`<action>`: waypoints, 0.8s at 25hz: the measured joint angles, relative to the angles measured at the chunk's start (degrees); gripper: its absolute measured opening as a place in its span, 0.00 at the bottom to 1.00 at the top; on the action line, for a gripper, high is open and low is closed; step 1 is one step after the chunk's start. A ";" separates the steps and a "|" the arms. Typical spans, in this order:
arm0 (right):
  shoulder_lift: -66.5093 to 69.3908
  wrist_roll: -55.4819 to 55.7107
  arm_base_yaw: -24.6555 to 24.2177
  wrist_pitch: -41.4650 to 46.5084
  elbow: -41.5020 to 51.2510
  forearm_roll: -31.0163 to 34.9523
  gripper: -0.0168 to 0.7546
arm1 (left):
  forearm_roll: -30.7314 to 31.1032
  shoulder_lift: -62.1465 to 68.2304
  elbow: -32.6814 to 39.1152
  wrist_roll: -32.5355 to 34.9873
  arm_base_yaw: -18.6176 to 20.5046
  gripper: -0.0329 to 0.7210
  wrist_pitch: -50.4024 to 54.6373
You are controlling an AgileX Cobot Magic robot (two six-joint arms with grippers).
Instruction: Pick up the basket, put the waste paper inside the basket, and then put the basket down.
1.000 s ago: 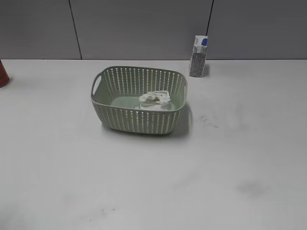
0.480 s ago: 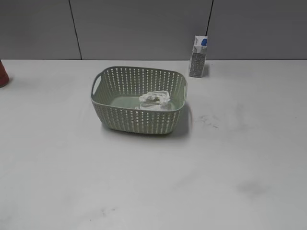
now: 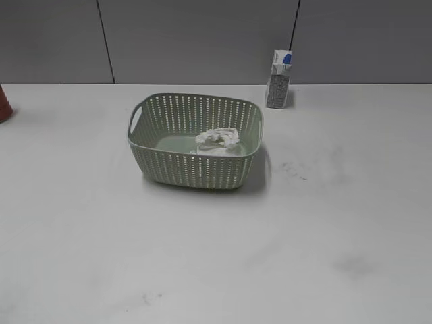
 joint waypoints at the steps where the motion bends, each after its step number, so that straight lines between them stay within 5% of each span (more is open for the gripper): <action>1: 0.00 0.00 -0.99 0.00 0.00 0.00 0.77 | 0.00 0.00 0.00 0.00 0.00 0.80 0.00; 6: 0.00 0.00 -5.07 0.00 0.00 0.00 0.77 | 0.00 0.00 0.00 0.00 0.00 0.79 0.00; 20: 0.00 0.00 -5.16 -0.06 0.00 1.80 0.77 | 0.00 0.00 0.00 -0.04 0.00 0.77 0.00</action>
